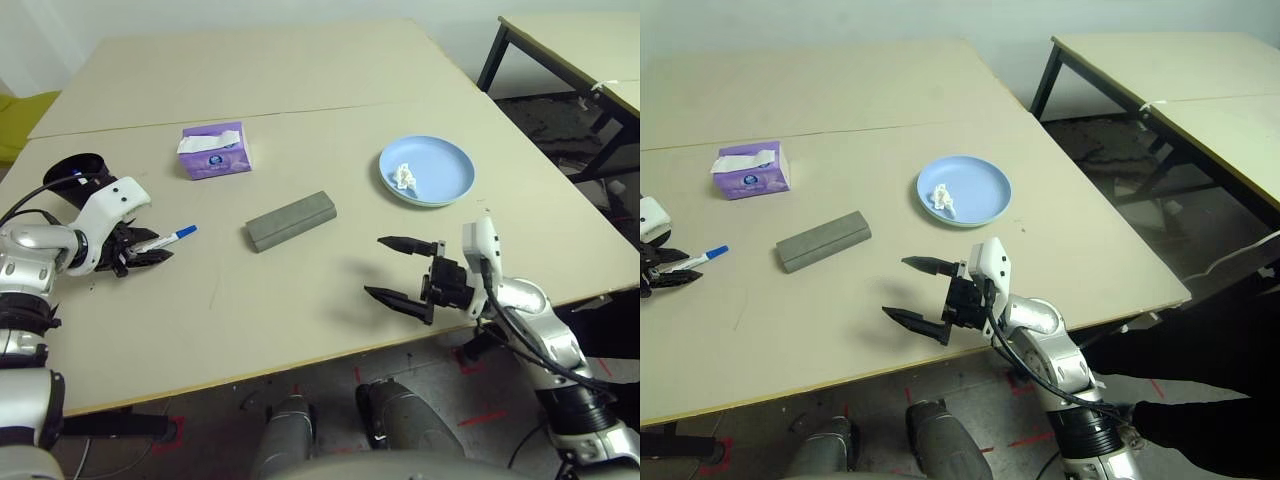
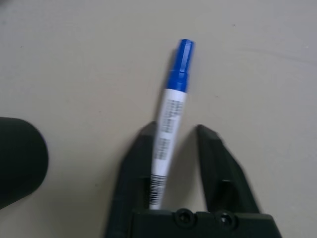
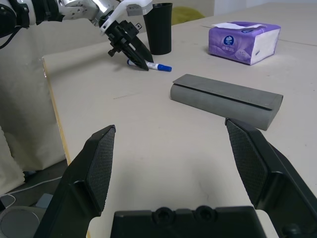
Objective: Organize and tidy the items on the table.
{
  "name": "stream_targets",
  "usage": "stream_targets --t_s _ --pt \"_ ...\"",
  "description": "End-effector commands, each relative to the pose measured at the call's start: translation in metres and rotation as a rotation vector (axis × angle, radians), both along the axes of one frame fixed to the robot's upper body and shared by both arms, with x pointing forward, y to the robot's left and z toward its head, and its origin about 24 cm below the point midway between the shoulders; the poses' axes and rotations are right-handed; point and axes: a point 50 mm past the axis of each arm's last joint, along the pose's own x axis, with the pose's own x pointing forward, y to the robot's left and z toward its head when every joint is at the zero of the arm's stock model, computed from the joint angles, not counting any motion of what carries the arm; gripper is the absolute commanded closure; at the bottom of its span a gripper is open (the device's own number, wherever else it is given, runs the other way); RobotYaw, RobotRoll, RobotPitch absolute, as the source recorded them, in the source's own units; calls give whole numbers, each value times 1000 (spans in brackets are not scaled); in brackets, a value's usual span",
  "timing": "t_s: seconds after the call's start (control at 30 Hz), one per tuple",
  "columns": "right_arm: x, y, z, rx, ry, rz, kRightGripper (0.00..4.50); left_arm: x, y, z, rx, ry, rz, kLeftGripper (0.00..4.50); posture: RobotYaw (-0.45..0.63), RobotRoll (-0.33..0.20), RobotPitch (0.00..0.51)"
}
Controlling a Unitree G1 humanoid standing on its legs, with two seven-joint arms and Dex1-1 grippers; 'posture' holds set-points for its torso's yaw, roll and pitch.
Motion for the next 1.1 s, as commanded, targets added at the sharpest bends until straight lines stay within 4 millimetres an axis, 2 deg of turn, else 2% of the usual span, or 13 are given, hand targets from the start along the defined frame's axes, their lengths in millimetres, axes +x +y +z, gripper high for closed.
stream_targets --t_s 0.03,0.17,0.3,0.4,0.47,0.53,0.6,0.73,0.9,1.1 --pt "0 3 2 -3 -6 19 0 -4 -3 0 -15 36 -33 4226 -142 0 119" --pt "0 4 2 -2 -7 20 0 -7 -9 5 -49 38 -82 4226 -140 0 118" --pt "2 4 1 -4 -7 22 0 -5 -26 25 -211 -61 -172 4226 -128 0 116" --pt "2 4 -1 -6 -4 23 0 2 -43 58 -447 -276 -212 4226 -121 0 117" --pt "2 4 -2 -7 -1 25 0 5 -46 82 -588 -467 -173 4226 -120 0 119" --pt "2 4 -2 1 3 23 0 8 -30 99 -644 -664 -22 4226 -115 0 120" --pt "3 4 -2 10 7 17 0 7 -16 107 -658 -776 109 4226 -115 0 121" --pt "9 -2 -1 51 13 -43 0 -8 28 115 -620 -977 420 4226 -105 0 120" --pt "15 -5 4 97 18 -112 0 -15 47 123 -526 -1091 529 4226 -95 0 116" --pt "17 -5 5 103 14 -135 0 -8 51 128 -468 -1140 549 4226 -107 0 113"
